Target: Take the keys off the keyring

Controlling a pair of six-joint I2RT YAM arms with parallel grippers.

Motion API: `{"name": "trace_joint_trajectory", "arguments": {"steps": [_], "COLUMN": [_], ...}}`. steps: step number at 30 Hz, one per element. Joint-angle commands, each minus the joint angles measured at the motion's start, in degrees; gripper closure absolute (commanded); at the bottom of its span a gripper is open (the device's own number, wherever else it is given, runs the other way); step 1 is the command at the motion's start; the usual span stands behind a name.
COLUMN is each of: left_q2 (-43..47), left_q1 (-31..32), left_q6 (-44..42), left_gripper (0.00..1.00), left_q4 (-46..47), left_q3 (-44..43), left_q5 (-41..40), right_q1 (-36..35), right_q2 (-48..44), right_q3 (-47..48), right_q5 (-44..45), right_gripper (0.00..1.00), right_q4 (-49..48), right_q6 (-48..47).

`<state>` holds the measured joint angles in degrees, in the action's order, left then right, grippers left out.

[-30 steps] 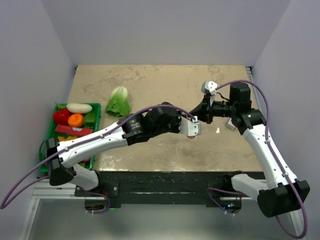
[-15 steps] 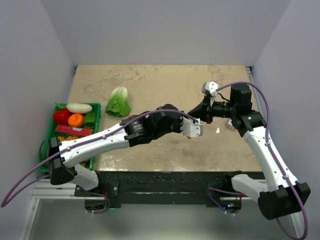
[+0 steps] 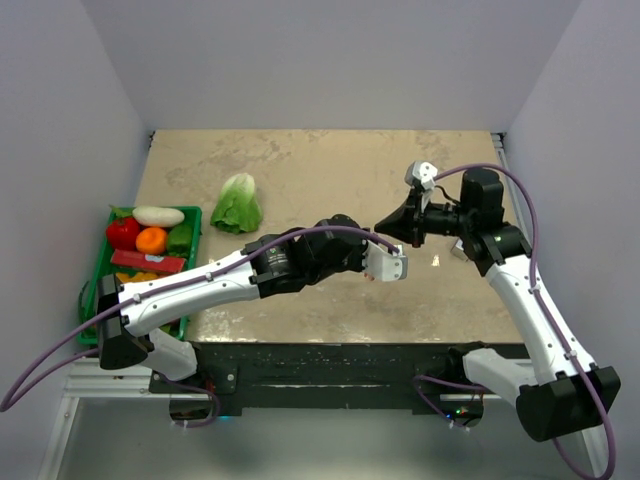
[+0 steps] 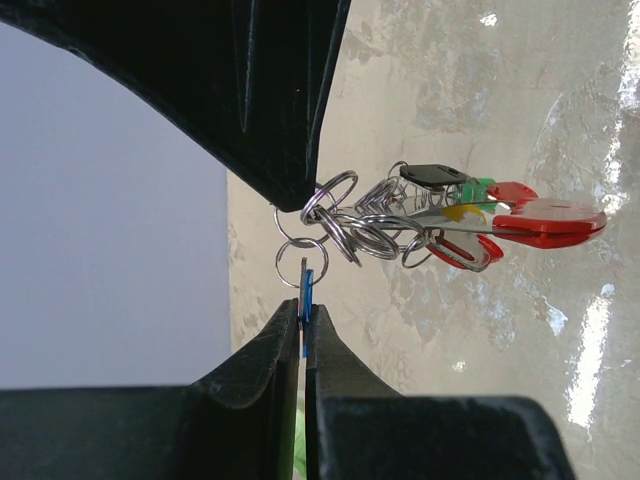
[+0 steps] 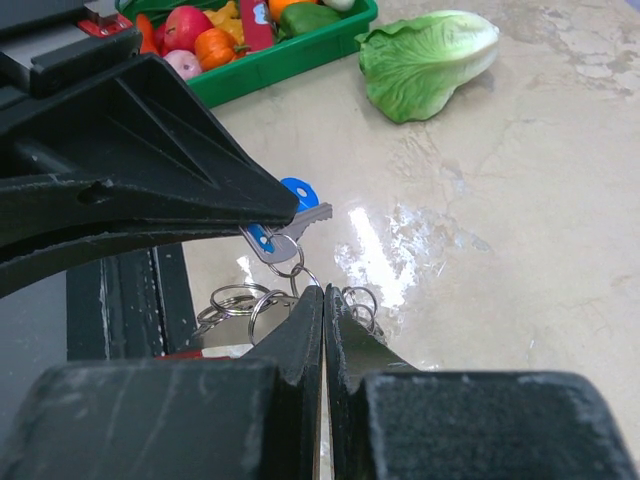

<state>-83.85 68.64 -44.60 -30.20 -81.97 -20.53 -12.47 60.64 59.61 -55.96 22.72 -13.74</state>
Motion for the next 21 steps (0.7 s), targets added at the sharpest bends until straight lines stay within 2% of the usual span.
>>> {"name": "trace_joint_trajectory", "arguments": {"steps": [1, 8, 16, 21], "left_q2": [1.67, 1.59, 0.71, -0.34], "left_q1": [0.18, 0.26, 0.26, 0.26], "left_q6": [1.62, 2.06, -0.04, -0.31], "left_gripper": [1.00, 1.00, 1.00, 1.00], "left_q4": [-1.71, -1.97, -1.27, -1.18], "left_q3": [-1.17, -1.52, -2.49, -4.33], "left_q5": [0.06, 0.93, -0.82, -0.56], "right_q1": [1.31, 2.45, 2.27, 2.10], "right_q2": [-1.40, -0.44, -0.44, -0.70], "right_q3": [1.47, 0.50, 0.42, -2.04], "right_q5": [1.91, -1.86, -0.99, -0.90], "right_gripper": [1.00, 1.00, 1.00, 1.00], "right_q4": [-5.49, -10.76, -6.82, -9.53], "right_q6": [2.66, 8.45, 4.69, 8.10]}}
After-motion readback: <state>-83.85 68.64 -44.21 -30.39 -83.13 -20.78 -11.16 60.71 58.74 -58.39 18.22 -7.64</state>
